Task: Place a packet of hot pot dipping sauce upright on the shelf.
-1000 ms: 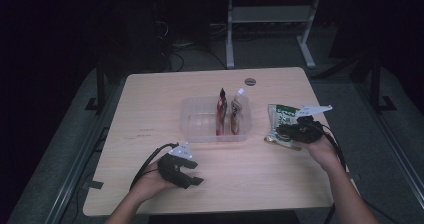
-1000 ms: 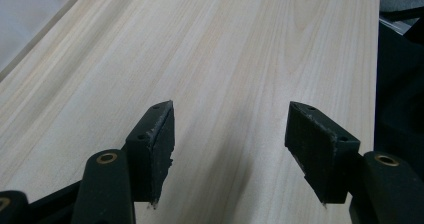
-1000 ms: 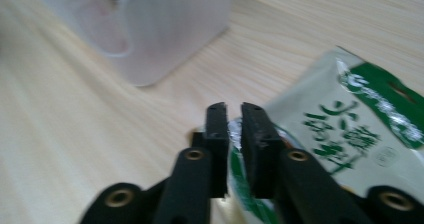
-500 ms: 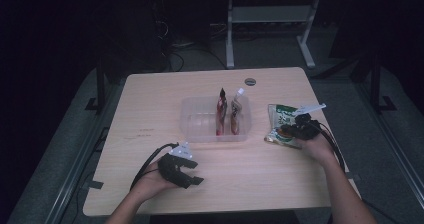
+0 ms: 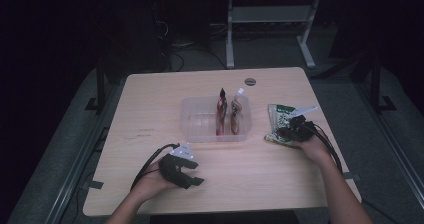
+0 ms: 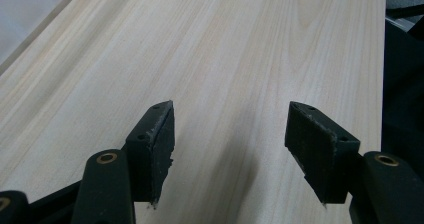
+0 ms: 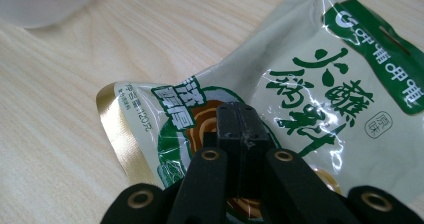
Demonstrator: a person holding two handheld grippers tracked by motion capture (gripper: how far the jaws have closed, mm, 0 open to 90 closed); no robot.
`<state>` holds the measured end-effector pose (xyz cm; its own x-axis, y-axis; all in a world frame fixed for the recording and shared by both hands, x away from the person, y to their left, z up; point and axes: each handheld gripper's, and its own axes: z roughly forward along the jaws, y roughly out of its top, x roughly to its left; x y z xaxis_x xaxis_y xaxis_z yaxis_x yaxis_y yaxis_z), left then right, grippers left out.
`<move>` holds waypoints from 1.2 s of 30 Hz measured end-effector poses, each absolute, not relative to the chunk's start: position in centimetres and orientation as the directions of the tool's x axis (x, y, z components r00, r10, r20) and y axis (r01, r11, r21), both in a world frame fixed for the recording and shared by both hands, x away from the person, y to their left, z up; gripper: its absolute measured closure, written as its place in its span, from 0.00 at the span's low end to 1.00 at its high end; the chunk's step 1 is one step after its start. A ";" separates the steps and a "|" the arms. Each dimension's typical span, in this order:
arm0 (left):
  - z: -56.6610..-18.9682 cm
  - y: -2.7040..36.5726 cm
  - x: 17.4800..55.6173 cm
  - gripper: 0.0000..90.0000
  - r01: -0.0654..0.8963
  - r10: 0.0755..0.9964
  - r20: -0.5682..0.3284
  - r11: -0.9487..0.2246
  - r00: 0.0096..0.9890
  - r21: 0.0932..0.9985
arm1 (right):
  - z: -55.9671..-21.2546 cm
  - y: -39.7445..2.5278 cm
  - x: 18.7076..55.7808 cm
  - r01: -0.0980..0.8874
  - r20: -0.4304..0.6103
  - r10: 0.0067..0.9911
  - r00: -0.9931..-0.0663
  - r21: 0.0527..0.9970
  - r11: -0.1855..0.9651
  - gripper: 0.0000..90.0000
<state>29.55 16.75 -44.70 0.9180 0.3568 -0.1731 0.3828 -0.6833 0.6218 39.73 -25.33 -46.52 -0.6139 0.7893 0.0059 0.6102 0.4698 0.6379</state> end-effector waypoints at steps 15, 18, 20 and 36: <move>-44.6 16.9 29.6 0.40 0.377 0.355 -0.167 -0.683 0.920 0.625 | -46.2 -23.5 38.5 0.582 0.052 0.708 -0.704 0.614 0.534 1.00; -44.6 16.8 29.5 0.40 0.378 0.355 -0.169 -0.680 0.920 0.628 | -46.1 -22.8 37.9 0.566 0.041 0.685 -0.727 0.601 0.564 1.00; -44.6 16.8 29.5 0.40 0.378 0.353 -0.172 -0.679 0.920 0.629 | -46.1 -22.2 37.3 0.545 0.034 0.664 -0.747 0.604 0.582 1.00; -44.5 16.7 29.5 0.40 0.370 0.346 -0.167 -0.681 0.923 0.632 | -45.8 -18.4 34.5 0.468 0.087 0.522 -0.848 0.586 0.662 1.00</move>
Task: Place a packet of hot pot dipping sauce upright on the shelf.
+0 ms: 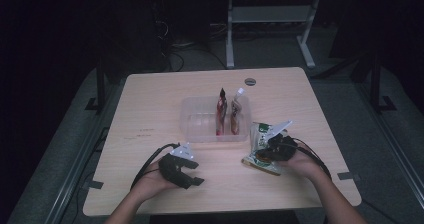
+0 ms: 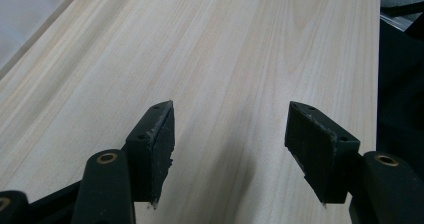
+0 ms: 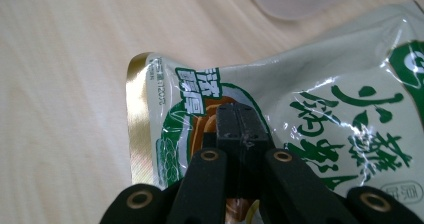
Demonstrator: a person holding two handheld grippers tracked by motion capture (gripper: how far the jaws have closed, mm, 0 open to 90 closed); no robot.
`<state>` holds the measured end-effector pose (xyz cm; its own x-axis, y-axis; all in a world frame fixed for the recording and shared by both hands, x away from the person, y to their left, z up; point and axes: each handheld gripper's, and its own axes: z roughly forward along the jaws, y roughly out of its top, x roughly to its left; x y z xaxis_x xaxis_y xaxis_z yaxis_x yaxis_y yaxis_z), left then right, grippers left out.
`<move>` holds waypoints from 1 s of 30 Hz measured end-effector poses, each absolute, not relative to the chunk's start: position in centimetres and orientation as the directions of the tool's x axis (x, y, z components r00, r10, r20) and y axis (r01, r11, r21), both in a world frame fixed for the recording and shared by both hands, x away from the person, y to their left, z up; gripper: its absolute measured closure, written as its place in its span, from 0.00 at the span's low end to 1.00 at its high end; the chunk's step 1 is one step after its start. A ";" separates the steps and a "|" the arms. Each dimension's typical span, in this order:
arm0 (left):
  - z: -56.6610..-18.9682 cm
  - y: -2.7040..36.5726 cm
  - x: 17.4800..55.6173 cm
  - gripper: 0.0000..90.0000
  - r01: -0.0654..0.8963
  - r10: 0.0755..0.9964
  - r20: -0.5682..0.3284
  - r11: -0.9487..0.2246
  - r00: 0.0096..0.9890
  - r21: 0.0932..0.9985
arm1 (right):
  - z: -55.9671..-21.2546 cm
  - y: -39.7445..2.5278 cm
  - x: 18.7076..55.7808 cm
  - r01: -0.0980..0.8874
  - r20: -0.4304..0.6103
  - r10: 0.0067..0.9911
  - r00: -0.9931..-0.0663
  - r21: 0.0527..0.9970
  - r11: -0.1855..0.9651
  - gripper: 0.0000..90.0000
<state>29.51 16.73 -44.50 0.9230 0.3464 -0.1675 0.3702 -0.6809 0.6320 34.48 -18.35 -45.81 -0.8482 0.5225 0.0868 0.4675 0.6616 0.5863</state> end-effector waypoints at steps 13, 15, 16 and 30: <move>-44.5 16.7 29.5 0.40 0.370 0.345 -0.170 -0.680 0.923 0.633 | -45.8 -15.2 33.2 0.349 0.069 0.386 -0.920 0.597 0.723 1.00; -44.5 16.7 29.5 0.40 0.370 0.345 -0.169 -0.679 0.923 0.634 | -45.8 -14.8 33.0 0.343 0.072 0.377 -0.923 0.597 0.725 1.00; -44.5 16.7 29.5 0.40 0.369 0.344 -0.169 -0.680 0.924 0.634 | -45.8 -14.6 32.9 0.332 0.068 0.367 -0.928 0.600 0.728 1.00; -44.5 16.7 29.5 0.40 0.370 0.343 -0.171 -0.681 0.924 0.632 | -46.0 -11.4 32.4 0.266 0.043 0.307 -0.951 0.619 0.739 1.00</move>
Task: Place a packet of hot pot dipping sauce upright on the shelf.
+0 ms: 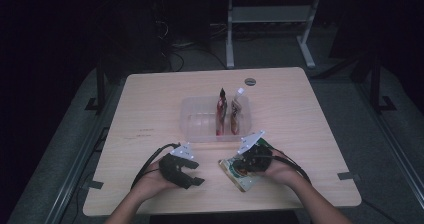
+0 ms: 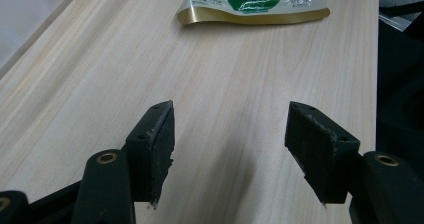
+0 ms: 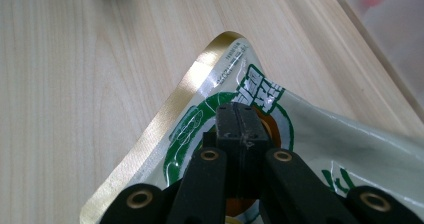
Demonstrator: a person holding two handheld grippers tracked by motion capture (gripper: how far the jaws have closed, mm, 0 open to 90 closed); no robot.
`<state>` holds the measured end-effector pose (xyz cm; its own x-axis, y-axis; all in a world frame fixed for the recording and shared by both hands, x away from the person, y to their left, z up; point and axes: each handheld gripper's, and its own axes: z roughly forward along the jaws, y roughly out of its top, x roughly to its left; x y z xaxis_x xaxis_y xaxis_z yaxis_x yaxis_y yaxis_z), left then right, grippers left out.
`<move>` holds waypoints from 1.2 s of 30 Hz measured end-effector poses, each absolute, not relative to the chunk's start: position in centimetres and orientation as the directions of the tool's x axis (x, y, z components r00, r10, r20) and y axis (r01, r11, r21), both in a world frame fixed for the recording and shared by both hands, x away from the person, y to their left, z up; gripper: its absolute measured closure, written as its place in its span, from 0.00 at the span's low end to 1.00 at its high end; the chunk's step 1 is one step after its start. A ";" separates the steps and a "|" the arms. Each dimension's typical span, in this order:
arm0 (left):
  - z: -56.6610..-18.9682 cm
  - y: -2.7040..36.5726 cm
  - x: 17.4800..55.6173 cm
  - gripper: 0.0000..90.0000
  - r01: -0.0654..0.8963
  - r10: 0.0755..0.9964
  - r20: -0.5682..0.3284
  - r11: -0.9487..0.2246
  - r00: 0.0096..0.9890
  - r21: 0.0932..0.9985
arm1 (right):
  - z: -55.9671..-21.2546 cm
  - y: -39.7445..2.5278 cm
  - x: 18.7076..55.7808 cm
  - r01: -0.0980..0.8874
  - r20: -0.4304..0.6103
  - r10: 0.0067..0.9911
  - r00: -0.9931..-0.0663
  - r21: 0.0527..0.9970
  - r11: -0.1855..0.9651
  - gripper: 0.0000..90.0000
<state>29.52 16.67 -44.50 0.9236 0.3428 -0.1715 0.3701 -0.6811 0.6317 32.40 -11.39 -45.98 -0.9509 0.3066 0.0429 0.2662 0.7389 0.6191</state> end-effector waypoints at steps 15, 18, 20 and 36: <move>-44.5 16.7 29.5 0.40 0.368 0.342 -0.169 -0.680 0.924 0.634 | -45.2 -19.9 35.7 0.463 0.028 0.588 -0.808 0.647 0.606 1.00; -44.5 16.7 29.5 0.40 0.366 0.340 -0.169 -0.684 0.925 0.631 | -45.5 -21.1 36.4 0.500 0.040 0.631 -0.775 0.649 0.573 1.00; -44.5 16.6 29.5 0.40 0.366 0.340 -0.169 -0.684 0.925 0.631 | -45.7 -21.6 36.8 0.514 0.050 0.642 -0.765 0.648 0.562 1.00; -44.5 16.7 29.5 0.40 0.364 0.338 -0.169 -0.681 0.926 0.635 | -46.4 -20.6 36.6 0.516 0.103 0.592 -0.799 0.623 0.588 1.00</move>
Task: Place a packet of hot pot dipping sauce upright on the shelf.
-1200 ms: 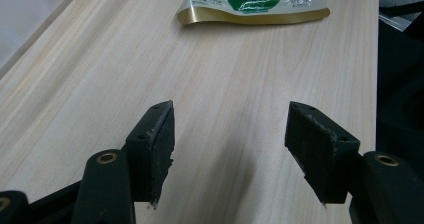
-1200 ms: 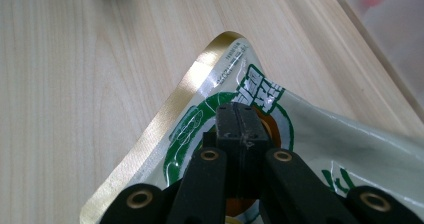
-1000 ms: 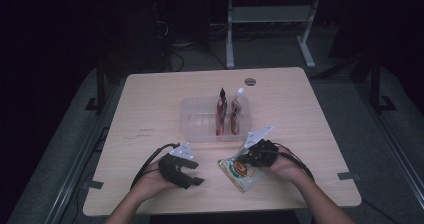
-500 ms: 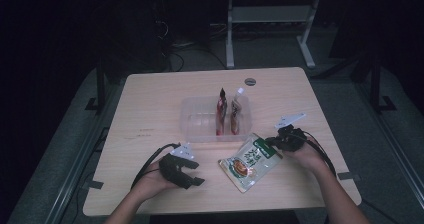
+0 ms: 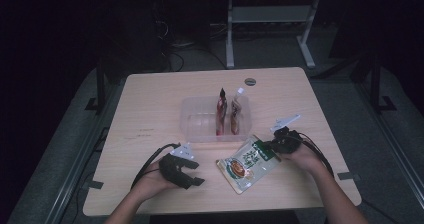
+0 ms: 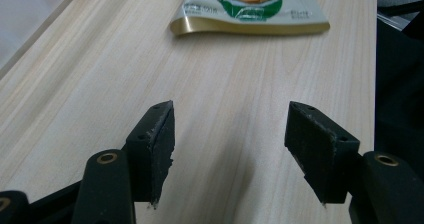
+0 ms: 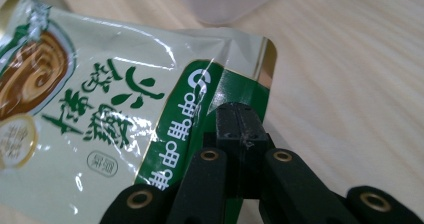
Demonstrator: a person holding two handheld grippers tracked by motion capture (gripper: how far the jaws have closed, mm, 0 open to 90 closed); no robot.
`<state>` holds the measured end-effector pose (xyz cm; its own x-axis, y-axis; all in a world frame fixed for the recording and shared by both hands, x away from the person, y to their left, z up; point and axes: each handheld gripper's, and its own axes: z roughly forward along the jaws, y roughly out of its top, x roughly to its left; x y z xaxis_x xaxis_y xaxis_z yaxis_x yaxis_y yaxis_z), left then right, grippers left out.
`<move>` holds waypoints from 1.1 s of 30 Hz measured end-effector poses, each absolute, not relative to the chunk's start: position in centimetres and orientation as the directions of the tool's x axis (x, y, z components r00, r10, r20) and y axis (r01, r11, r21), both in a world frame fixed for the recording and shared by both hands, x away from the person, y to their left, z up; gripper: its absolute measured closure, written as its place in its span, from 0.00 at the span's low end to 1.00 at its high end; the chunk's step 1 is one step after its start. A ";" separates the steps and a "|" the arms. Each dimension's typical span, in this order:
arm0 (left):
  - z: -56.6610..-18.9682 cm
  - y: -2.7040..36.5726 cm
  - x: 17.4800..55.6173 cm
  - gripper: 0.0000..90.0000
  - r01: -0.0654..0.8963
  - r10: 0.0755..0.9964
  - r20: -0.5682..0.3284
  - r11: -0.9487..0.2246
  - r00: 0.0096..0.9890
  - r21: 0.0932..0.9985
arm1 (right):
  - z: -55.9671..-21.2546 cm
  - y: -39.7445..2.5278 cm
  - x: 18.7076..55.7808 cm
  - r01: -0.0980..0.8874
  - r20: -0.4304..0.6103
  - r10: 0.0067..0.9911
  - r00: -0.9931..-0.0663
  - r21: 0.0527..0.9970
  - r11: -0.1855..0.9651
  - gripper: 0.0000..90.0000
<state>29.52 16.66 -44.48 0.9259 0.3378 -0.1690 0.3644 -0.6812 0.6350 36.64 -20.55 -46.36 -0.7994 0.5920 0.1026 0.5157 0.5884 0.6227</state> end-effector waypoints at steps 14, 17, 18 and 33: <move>-43.8 16.5 30.7 0.36 0.356 0.344 -0.157 -0.653 0.926 0.669 | -46.3 -17.1 34.2 0.458 0.128 0.495 -0.860 0.623 0.634 1.00; -43.7 16.1 30.9 0.35 0.343 0.325 -0.158 -0.661 0.932 0.667 | -46.3 -16.2 33.5 0.445 0.132 0.473 -0.871 0.622 0.644 1.00; -43.7 16.0 30.9 0.35 0.344 0.321 -0.163 -0.659 0.933 0.669 | -46.3 -16.0 33.3 0.442 0.135 0.468 -0.873 0.624 0.644 1.00; -45.2 12.4 30.4 0.18 0.299 0.278 -0.132 -0.729 0.951 0.616 | -45.1 -18.4 32.1 0.479 0.140 0.542 -0.829 0.678 0.558 0.59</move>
